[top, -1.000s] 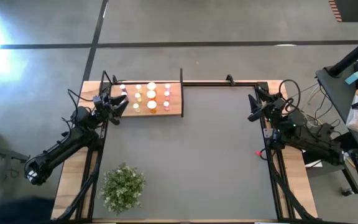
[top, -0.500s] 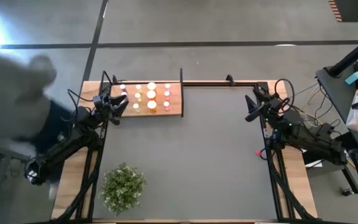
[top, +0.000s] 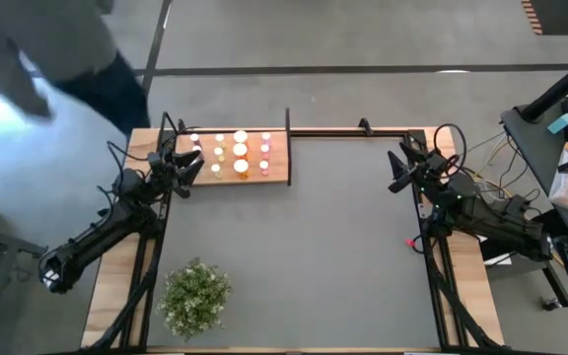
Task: Pick and place medicine bottles onto shelf by color
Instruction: Return to Home Position
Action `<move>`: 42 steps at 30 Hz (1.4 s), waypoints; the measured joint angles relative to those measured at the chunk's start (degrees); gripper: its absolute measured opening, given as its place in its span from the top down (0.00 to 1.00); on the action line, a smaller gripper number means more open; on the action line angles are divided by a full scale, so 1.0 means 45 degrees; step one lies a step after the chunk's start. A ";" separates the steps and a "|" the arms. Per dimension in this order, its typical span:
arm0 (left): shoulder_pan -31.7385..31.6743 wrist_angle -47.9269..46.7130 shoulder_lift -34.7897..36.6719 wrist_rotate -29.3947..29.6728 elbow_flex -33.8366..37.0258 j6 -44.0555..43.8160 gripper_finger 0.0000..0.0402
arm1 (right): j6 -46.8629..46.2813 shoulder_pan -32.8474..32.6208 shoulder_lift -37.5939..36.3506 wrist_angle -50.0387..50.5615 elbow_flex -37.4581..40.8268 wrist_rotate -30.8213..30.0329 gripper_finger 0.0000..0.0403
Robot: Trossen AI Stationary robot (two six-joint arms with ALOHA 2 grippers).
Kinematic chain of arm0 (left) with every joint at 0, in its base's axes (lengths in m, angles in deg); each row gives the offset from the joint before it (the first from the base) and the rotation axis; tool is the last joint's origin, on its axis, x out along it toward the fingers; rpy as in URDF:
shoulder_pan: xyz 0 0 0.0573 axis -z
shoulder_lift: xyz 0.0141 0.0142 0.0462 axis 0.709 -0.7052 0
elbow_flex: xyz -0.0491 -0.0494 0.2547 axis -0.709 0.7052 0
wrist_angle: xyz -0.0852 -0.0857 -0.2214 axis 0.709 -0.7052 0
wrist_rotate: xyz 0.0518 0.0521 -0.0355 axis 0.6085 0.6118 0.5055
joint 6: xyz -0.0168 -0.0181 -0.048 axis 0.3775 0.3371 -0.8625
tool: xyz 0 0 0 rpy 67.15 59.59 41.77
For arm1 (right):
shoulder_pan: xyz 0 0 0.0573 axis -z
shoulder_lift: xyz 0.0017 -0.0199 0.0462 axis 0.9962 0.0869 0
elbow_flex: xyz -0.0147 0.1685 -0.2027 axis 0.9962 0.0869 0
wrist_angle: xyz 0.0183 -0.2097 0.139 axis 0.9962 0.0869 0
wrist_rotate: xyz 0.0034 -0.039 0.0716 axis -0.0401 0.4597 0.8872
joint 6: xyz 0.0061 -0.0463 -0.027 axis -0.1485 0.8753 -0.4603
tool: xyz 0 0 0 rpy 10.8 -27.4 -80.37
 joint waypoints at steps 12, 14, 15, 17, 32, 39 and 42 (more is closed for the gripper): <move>0.0001 0.0003 0.0000 0.0003 0.0000 0.0000 0.50 | 0.0020 0.0000 -0.0812 0.0005 0.0000 0.0000 0.38; 0.0001 0.0002 0.0000 0.0002 0.0000 0.0000 0.50 | 0.0010 0.0000 -0.1054 0.0019 0.0000 0.0005 0.38; -0.0003 0.0000 0.0000 0.0002 0.0000 0.0000 0.50 | 0.0010 -0.0005 -0.1161 -0.0024 -0.0007 0.0000 0.38; 0.0001 -0.0001 0.0000 0.0003 0.0000 0.0000 0.50 | 0.0024 -0.0005 -0.1337 0.0039 -0.0017 0.0002 0.38; -0.0001 0.0001 0.0000 0.0003 0.0000 0.0000 0.50 | 0.0019 -0.0005 -0.1360 0.0015 0.0100 0.0005 0.38; -0.0003 0.0003 0.0000 0.0003 0.0000 0.0000 0.50 | 0.0026 -0.0005 -0.1365 0.0034 0.0183 0.0005 0.38; 0.0000 0.0001 0.0000 0.0001 0.0000 0.0000 0.50 | 0.0015 -0.0005 -0.1365 0.0025 0.0195 0.0004 0.38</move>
